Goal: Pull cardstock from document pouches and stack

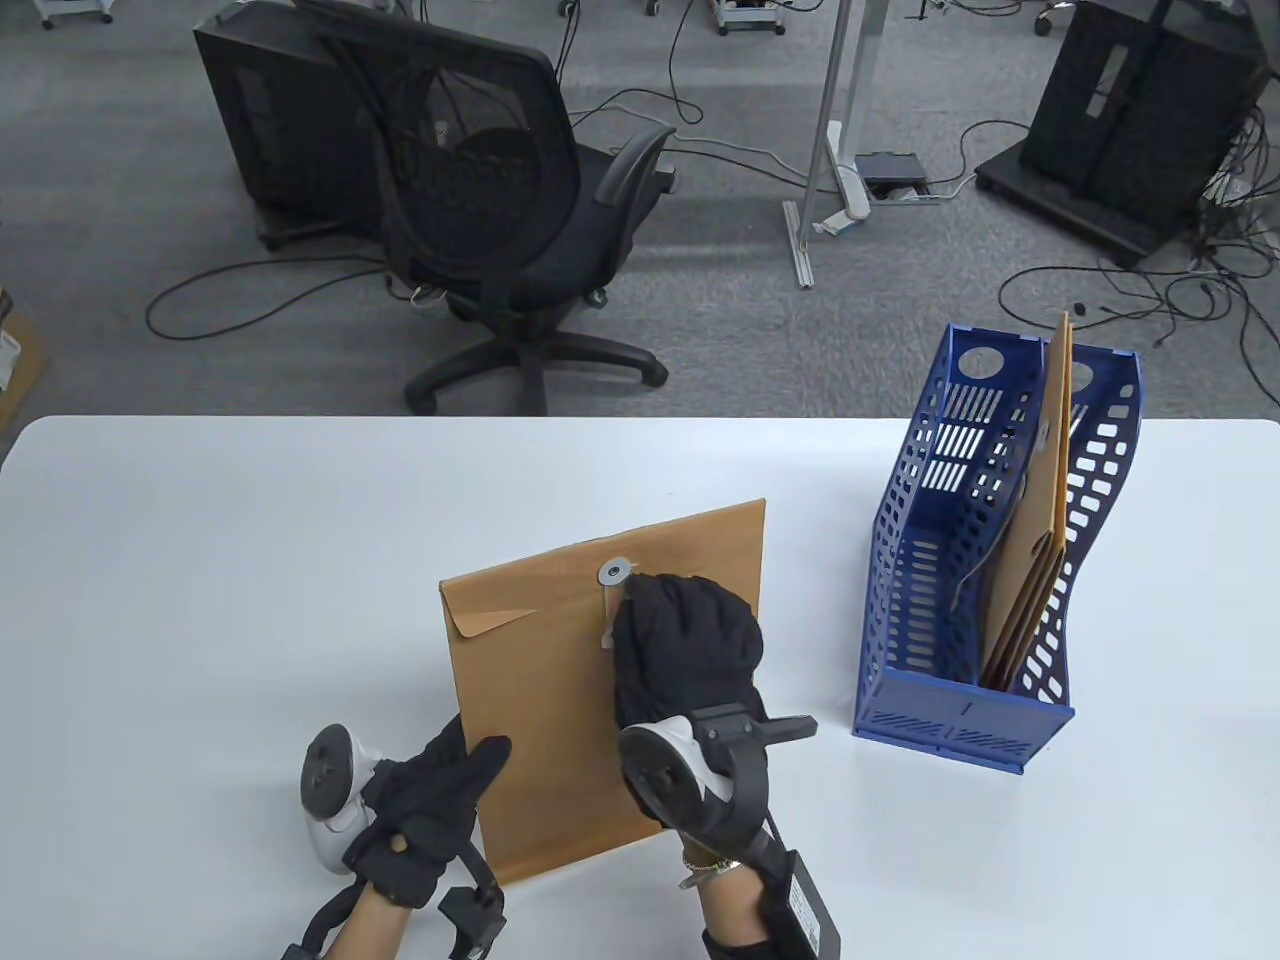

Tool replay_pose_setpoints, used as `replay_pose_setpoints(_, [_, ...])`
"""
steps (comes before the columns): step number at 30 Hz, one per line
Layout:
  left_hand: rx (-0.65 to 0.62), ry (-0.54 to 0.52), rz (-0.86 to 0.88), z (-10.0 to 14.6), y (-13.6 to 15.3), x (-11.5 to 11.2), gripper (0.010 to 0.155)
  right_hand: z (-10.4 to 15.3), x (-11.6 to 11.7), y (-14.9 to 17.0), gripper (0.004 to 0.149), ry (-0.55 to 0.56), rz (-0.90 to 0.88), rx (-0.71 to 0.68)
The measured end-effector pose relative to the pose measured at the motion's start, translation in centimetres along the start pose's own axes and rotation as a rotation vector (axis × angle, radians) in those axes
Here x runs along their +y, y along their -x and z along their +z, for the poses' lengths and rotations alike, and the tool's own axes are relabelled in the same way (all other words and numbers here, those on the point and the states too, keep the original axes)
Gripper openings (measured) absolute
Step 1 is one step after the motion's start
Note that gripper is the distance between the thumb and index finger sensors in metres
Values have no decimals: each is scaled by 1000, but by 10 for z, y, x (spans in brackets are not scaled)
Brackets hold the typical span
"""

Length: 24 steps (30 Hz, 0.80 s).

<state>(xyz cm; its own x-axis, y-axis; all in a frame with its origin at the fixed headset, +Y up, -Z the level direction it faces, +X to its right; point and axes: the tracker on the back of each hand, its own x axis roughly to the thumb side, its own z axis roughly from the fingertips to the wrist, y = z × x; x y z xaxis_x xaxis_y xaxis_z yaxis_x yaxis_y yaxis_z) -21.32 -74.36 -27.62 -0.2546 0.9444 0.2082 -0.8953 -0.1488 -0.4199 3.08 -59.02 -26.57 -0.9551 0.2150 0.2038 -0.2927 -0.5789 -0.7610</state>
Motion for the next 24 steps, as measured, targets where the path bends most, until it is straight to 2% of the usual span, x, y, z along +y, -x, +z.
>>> replay_pose_setpoints(5, [-16, -59, 129, 2, 3, 9, 49, 4, 21, 2, 39, -127, 37, -1])
replay_pose_setpoints(7, [-11, -64, 127, 2, 5, 12, 49, 7, 29, -3, 39, -165, 53, -24])
replay_pose_setpoints(9, [-7, -81, 132, 3, 6, 14, 49, 11, 36, -9, 39, -228, 88, -64])
replay_pose_setpoints(10, [-2, -94, 137, 4, 7, 15, 49, 15, 41, -13, 39, -297, 89, -86])
replay_pose_setpoints(13, [17, -113, 135, 5, 10, 15, 49, 26, 50, -28, 39, -403, 48, -138])
replay_pose_setpoints(19, [37, -100, 112, 6, 11, 18, 49, 35, 52, -48, 39, -429, 191, -238])
replay_pose_setpoints(24, [41, -77, 118, 5, 12, 21, 49, 28, 52, -39, 38, -488, 183, -210])
